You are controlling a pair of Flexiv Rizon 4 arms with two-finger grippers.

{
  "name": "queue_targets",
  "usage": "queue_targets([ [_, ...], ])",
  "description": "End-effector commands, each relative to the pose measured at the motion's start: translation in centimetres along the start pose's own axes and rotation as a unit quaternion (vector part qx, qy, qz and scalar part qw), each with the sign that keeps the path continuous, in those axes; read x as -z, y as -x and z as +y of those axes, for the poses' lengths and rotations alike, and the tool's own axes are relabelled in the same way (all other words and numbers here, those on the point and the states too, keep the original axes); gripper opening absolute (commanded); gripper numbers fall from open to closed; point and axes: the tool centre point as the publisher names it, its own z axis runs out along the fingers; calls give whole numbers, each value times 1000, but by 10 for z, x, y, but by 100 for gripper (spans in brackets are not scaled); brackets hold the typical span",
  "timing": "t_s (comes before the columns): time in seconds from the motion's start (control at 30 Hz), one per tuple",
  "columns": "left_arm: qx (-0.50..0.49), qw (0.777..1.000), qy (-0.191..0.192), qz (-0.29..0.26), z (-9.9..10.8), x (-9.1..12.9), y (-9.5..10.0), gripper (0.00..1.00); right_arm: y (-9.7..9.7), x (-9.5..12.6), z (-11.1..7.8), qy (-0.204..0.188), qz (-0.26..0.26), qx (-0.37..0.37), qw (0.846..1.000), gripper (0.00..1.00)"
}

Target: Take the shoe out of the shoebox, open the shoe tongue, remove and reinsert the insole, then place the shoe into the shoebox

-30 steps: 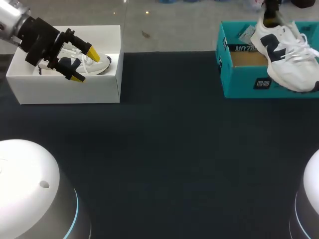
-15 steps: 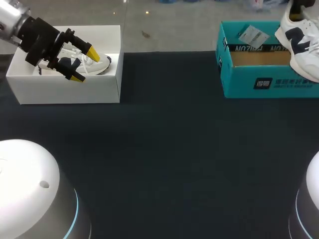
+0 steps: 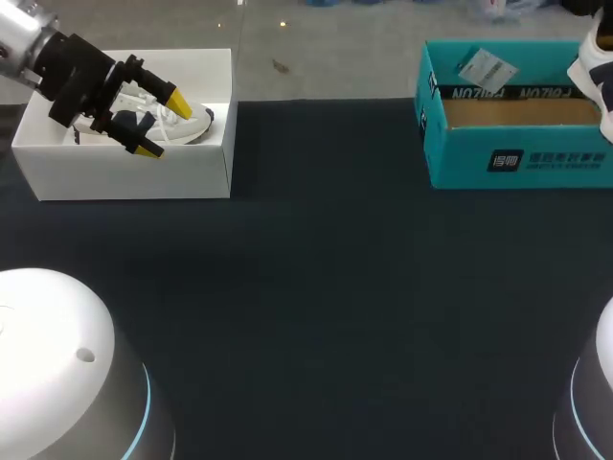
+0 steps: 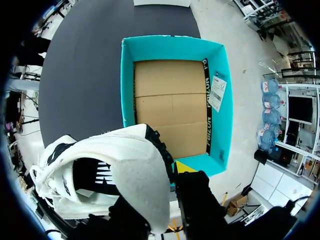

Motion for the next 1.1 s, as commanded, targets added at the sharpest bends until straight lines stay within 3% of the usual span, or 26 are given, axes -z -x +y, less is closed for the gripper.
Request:
queue_targets([
  [0.03,0,1000,0,2,0,0,0,100,0,-7,-15,3,-2,4,1000,0],
  [0.4,0,1000,0,2,0,0,0,100,5,-24,-25,-17,13,-3,1000,0],
  [0.6,0,1000,0,2,0,0,0,100,8,-29,-30,-15,43,-124,991,0],
  [0.63,0,1000,0,2,0,0,0,100,11,-31,-31,-20,55,-190,980,0],
  [0.7,0,1000,0,2,0,0,0,100,11,-30,-31,-18,67,-251,965,0],
  [0.87,0,1000,0,2,0,0,0,100,10,-23,-25,-10,121,-465,877,0],
  [0.97,0,1000,0,2,0,0,0,100,8,-22,-19,-26,105,-536,837,0],
  [1.1,0,1000,0,2,0,0,0,100,7,-27,-23,-16,102,-608,787,0],
])
